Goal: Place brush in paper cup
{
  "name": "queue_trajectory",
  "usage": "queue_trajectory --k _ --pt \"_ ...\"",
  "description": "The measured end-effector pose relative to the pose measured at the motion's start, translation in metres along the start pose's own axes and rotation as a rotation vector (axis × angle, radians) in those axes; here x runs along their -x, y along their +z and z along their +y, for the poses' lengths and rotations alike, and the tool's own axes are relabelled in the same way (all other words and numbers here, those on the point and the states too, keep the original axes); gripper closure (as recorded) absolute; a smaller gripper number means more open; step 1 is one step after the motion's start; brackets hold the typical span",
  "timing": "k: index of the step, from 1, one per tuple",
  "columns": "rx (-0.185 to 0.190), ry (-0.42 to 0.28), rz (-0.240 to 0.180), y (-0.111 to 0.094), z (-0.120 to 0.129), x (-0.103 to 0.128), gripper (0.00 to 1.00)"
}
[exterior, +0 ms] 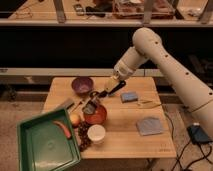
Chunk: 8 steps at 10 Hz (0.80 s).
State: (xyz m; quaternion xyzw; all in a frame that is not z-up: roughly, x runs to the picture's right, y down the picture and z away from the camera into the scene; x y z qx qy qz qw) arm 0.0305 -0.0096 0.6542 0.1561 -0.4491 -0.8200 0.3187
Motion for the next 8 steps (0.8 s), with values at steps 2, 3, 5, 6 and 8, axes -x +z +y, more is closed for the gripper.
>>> queue_trajectory --k 2,3,5,6,8 --pt "-0.006 -0.030 -0.043 -0.001 -0.004 0.007 1.00" --pt "-0.018 -0.054 -0.059 -0.002 -0.008 0.012 1.00" --pt "-0.044 -0.096 -0.073 -0.002 -0.015 0.015 1.00" --pt "-0.063 -0.127 -0.081 -0.002 -0.020 0.015 1.00" --pt "-0.087 -0.160 -0.094 -0.002 -0.027 0.017 1.00"
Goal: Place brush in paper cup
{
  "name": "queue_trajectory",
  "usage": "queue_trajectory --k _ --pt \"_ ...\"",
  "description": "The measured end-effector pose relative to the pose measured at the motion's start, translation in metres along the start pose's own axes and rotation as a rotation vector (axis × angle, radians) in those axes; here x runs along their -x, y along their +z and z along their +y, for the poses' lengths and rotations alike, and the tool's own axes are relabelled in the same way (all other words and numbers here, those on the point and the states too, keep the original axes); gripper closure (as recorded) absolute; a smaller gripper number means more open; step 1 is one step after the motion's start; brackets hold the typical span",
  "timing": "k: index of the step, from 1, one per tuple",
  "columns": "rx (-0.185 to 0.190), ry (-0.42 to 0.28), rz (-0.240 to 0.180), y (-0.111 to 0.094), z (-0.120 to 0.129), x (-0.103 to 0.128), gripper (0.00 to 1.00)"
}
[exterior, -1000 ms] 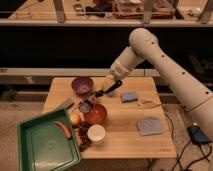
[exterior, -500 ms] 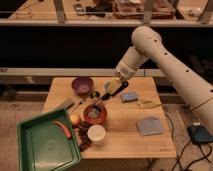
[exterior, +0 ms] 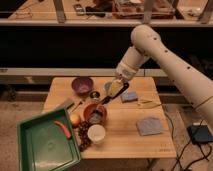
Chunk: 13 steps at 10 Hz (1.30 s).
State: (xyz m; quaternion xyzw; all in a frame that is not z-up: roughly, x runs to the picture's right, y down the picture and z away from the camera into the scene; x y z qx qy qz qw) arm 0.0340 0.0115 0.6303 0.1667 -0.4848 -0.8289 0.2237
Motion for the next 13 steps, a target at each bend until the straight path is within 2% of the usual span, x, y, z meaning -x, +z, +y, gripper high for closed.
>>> queue_trajectory --k 2,6,9,13 --pt "-0.002 -0.007 -0.019 0.011 -0.009 0.003 1.00" --pt "0.039 0.010 -0.051 0.045 -0.019 0.007 1.00" --pt "0.072 0.059 -0.075 0.065 -0.010 0.012 1.00" --pt "0.099 0.106 -0.096 0.073 0.006 0.018 1.00"
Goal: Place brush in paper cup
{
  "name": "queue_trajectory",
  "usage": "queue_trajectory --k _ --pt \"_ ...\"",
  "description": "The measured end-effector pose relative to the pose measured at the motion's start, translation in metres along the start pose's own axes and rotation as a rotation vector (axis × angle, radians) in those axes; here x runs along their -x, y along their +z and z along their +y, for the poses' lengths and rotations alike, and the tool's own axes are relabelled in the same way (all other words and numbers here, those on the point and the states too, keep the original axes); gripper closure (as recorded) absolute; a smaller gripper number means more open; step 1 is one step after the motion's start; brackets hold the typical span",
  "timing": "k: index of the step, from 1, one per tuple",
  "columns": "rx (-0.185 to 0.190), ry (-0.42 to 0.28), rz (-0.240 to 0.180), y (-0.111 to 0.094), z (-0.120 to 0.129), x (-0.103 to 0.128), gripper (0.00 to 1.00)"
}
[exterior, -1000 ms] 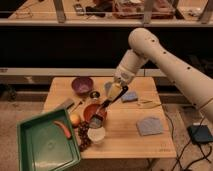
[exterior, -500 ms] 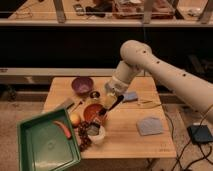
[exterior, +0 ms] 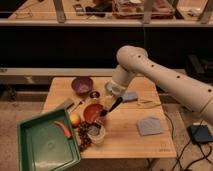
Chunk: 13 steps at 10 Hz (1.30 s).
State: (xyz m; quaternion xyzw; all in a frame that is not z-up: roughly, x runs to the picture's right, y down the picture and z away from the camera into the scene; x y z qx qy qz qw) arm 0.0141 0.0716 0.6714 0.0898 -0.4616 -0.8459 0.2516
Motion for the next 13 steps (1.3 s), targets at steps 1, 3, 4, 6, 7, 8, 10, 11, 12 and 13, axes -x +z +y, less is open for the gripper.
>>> queue_trajectory --k 1,3,4,6,7,8,10,11,12,13 --pt "0.002 0.003 -0.001 0.000 0.002 0.000 1.00" --pt "0.009 0.007 -0.008 -0.001 0.007 0.000 1.00" --pt "0.011 0.008 -0.014 -0.001 0.008 0.001 1.00" --pt "0.023 -0.025 -0.020 -0.006 0.008 0.002 1.00" --pt "0.027 -0.040 -0.024 -0.006 0.005 0.003 1.00" --pt "0.033 -0.054 -0.024 -0.006 0.001 0.002 1.00" --pt "0.038 -0.075 -0.025 0.001 -0.008 0.003 1.00" --pt "0.039 -0.081 -0.027 0.005 -0.011 0.003 1.00" --pt "0.040 -0.083 -0.032 0.013 -0.015 0.002 1.00" --pt "0.044 -0.086 -0.039 0.019 -0.017 0.000 1.00"
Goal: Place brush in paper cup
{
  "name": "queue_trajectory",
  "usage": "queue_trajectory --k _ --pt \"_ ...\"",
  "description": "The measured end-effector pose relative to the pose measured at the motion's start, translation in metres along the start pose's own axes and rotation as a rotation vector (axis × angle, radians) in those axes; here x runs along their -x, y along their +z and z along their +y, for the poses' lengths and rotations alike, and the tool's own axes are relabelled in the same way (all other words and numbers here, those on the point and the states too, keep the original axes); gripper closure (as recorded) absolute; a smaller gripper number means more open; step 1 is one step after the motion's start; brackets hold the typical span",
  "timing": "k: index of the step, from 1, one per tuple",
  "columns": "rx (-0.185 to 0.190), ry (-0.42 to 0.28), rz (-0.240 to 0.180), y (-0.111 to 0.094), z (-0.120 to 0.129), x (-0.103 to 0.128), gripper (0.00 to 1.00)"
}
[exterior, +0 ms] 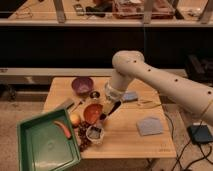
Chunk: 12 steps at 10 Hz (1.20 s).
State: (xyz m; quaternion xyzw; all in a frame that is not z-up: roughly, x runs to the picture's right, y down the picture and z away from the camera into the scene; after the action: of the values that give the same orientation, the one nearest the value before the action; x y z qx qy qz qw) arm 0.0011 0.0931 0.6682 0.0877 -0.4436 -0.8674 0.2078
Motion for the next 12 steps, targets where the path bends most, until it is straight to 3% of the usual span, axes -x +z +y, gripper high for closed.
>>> queue_trajectory --k 4,9,11,12 --pt "0.028 0.013 -0.034 0.018 0.001 0.004 1.00" --pt "0.078 0.071 -0.064 0.021 0.008 0.015 0.95" --pt "0.078 0.072 -0.063 0.021 0.008 0.015 0.81" --pt "0.078 0.073 -0.063 0.020 0.008 0.016 0.69"
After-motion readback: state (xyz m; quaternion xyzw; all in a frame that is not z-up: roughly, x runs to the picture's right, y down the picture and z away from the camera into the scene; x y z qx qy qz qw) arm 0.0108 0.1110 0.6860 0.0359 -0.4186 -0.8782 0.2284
